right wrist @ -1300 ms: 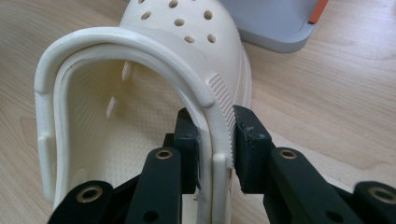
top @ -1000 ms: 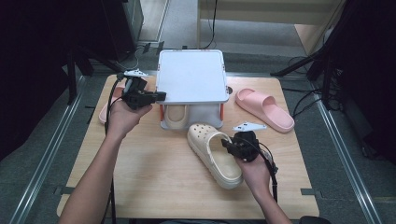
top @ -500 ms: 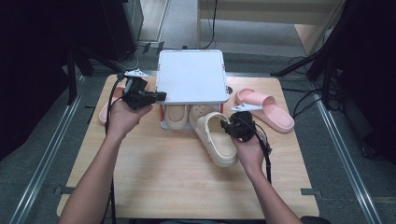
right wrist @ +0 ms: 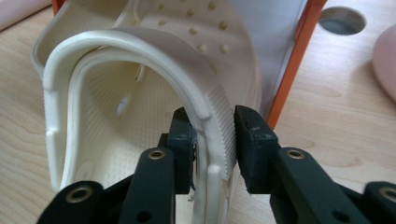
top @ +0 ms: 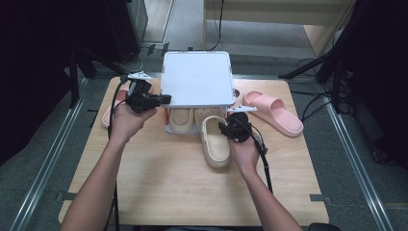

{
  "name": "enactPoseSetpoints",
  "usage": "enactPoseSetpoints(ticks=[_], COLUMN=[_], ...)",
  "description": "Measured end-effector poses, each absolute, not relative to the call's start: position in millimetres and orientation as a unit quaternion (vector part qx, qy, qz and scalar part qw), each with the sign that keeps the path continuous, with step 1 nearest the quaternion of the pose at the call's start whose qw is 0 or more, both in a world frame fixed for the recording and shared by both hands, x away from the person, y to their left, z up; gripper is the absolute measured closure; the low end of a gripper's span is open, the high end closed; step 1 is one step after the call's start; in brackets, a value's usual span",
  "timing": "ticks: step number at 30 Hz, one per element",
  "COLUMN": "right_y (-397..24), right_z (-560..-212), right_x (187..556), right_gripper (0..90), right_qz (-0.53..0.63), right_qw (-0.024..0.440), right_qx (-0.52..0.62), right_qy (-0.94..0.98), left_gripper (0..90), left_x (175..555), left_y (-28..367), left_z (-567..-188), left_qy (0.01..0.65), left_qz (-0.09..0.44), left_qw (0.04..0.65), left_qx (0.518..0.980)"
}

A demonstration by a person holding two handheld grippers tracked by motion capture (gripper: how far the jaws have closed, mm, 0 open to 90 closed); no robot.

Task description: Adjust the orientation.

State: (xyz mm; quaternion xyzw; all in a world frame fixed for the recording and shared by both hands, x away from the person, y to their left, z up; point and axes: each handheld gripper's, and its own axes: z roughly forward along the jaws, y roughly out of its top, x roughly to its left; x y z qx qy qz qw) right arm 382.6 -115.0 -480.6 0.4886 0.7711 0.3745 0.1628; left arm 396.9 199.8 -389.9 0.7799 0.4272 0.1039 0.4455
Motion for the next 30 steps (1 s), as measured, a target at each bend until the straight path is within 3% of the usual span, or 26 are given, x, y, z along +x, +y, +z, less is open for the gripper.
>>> enactPoseSetpoints(ticks=[6,15,20,30], right_y=[-124.7,-142.4,-152.2,-157.0], right_z=[-480.9,-467.6,-465.8,-479.5], right_x=[380.6,357.9,339.5,294.7], right_gripper=[56.1,53.1,60.8,88.6], right_qz=[0.414,0.428,0.437,0.444], right_qw=[0.113,0.126,0.114,0.1], right_qx=[0.483,0.46,0.432,0.416], right_qy=[0.763,0.768,0.781,0.787], left_gripper=[87.2,87.1,87.4,87.8], left_x=[397.0,396.8,397.0,396.5], left_y=[199.7,199.4,200.0,199.7], left_z=[-390.1,-389.8,-390.1,-389.8], left_qy=[0.427,0.427,0.427,0.426], left_qz=[0.105,0.107,0.106,0.11], left_qw=[0.447,0.445,0.446,0.443], left_qx=[0.779,0.78,0.78,0.781])
